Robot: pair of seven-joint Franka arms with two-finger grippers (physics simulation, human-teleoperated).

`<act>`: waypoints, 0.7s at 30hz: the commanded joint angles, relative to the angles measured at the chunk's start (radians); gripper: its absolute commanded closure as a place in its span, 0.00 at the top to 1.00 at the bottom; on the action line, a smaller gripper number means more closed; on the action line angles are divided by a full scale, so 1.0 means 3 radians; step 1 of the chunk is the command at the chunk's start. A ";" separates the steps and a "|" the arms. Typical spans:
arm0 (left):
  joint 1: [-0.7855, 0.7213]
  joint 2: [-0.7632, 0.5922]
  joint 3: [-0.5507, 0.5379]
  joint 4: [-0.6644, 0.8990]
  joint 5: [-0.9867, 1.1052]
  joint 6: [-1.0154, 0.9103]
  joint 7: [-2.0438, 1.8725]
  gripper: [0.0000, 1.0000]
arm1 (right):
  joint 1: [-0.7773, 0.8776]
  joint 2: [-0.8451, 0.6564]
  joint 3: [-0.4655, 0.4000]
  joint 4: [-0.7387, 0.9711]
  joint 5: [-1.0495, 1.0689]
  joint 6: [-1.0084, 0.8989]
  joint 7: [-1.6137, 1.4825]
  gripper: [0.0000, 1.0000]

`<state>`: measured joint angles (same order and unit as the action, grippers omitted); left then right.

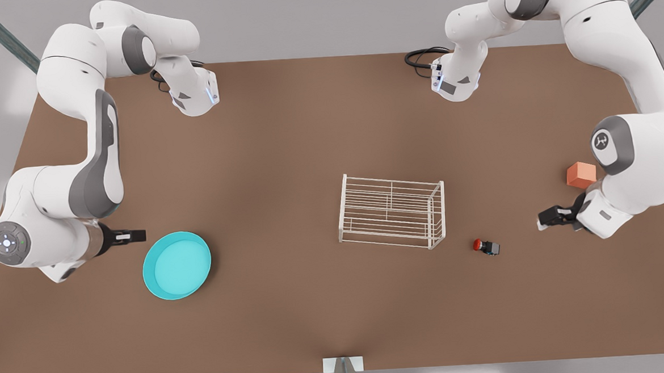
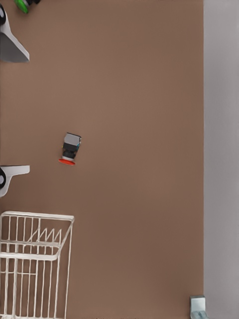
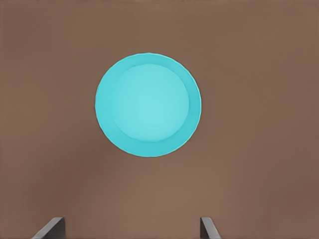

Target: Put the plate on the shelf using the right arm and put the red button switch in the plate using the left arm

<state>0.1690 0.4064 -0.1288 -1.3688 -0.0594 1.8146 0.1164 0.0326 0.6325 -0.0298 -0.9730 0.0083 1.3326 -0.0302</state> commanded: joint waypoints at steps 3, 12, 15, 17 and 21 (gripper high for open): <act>-0.0027 0.0000 -0.0010 -0.0014 -0.0027 0.0230 -0.0335 1.00 | -0.0058 0.0106 0.0002 -0.0070 0.0345 0.0104 -0.0155 1.00; -0.0359 0.0143 -0.0010 -0.0003 0.0218 0.0343 -0.3542 1.00 | -0.0246 0.0765 -0.0039 -0.0530 0.0775 0.1264 -0.0763 1.00; -0.0477 0.0322 -0.0010 -0.0003 0.0188 0.0660 -0.4105 1.00 | -0.0395 0.0914 -0.0085 -0.0530 0.0760 0.1295 -0.1234 1.00; -0.0523 0.0394 -0.0010 -0.0003 0.0183 0.0869 -0.4294 1.00 | -0.0446 0.0939 -0.0105 -0.0530 0.0673 0.1392 -0.1459 1.00; -0.0548 0.0486 -0.0005 -0.0433 0.0198 0.1585 -0.4489 1.00 | -0.0523 0.1093 -0.0213 -0.0530 0.0668 0.1663 -0.1955 0.99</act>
<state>0.0053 0.5510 -0.1310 -1.4783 -0.0049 2.1104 -0.5660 -0.1206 0.9501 -0.0843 -1.1324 0.2115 1.7406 -0.2423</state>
